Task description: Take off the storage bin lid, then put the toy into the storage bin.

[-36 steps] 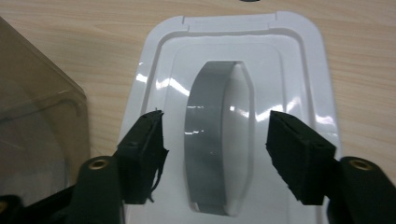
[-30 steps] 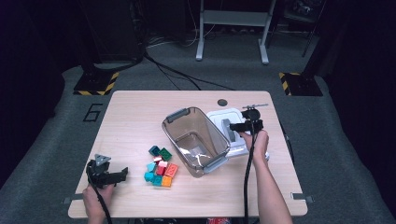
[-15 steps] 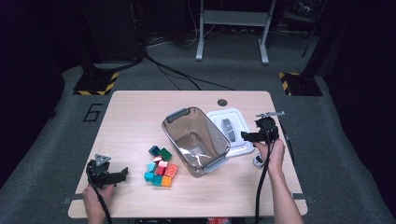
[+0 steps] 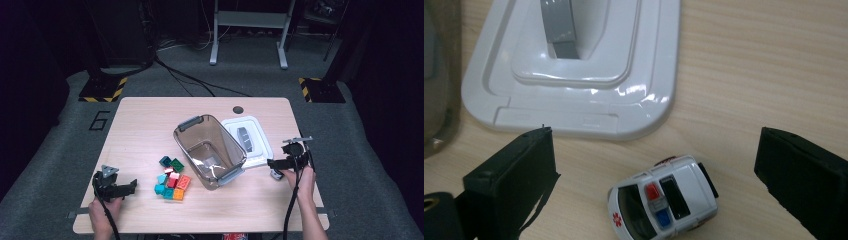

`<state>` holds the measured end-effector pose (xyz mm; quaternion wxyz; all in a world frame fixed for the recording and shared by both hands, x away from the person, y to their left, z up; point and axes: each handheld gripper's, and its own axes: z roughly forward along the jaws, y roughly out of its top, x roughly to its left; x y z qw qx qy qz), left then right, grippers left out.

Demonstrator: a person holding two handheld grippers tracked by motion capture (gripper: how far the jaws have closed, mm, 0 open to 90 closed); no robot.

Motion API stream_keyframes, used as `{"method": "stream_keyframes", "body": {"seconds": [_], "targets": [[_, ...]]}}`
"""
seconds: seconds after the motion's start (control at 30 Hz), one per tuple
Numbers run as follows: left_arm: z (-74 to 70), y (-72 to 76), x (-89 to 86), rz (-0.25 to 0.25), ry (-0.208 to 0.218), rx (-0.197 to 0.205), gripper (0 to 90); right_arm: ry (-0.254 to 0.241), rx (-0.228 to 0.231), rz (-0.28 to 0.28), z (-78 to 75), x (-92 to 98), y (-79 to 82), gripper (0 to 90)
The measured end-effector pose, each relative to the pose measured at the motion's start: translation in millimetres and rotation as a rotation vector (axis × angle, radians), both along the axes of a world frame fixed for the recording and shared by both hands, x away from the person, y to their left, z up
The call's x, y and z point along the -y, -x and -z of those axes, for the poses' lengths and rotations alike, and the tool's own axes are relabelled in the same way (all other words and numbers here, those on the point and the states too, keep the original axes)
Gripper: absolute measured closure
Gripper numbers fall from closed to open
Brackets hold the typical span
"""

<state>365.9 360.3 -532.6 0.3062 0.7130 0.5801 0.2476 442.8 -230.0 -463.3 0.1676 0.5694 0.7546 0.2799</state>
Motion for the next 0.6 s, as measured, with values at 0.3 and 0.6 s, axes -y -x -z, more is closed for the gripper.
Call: {"method": "stream_keyframes", "body": {"seconds": [0.3,0.6], "targets": [[-0.1,0.0,-0.1,0.001,-0.001,-0.001,1.6,-0.008,-0.028,0.063,15.6,1.0,8.8,4.5],[-0.1,0.0,0.0,0.001,-0.001,-0.001,1.6,0.003,-0.008,0.222,32.9,-8.3,11.6,28.1]]}}
